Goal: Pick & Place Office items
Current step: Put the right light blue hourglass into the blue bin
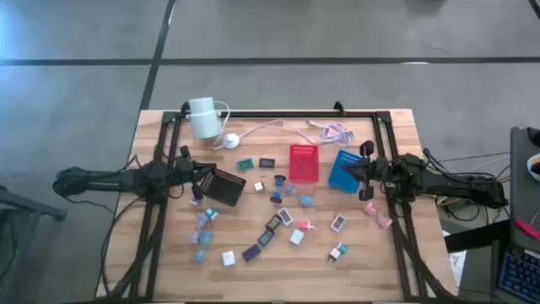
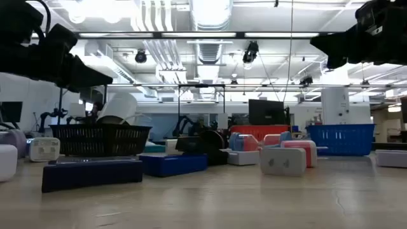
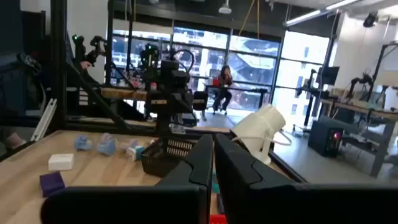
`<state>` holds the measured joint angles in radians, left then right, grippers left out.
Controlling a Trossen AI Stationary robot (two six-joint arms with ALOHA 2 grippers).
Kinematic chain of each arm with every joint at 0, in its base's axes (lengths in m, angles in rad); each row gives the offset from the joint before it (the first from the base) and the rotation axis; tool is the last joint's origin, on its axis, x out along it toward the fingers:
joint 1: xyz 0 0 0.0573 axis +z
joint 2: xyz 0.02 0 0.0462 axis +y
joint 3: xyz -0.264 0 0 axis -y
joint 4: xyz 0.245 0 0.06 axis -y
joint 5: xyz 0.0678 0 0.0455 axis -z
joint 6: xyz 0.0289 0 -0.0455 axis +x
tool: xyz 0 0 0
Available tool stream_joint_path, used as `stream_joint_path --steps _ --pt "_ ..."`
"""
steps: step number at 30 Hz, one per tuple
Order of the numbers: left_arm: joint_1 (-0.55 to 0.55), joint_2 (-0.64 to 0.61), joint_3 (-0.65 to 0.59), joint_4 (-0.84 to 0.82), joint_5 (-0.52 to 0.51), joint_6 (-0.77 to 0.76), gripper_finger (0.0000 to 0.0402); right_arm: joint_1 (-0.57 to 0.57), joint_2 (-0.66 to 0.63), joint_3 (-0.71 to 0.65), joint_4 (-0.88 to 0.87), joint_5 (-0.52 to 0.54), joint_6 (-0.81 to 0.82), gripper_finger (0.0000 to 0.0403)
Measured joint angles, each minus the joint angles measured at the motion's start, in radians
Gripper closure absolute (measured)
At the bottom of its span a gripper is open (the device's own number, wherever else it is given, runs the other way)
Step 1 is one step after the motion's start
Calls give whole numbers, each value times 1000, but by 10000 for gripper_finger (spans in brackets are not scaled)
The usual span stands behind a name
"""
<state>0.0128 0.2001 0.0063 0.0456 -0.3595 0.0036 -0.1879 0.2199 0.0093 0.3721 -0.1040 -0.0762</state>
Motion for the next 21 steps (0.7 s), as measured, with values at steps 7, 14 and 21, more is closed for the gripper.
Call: stream_joint_path --steps 7,14,21 --pt "-2 6 0 -2 54 83 396 0 23 0 -1 48 19 390" --pt "-2 46 0 -6 61 42 396 0 56 0 3 81 47 390" --pt "-2 84 0 0 53 52 396 0 90 0 7 81 47 390"
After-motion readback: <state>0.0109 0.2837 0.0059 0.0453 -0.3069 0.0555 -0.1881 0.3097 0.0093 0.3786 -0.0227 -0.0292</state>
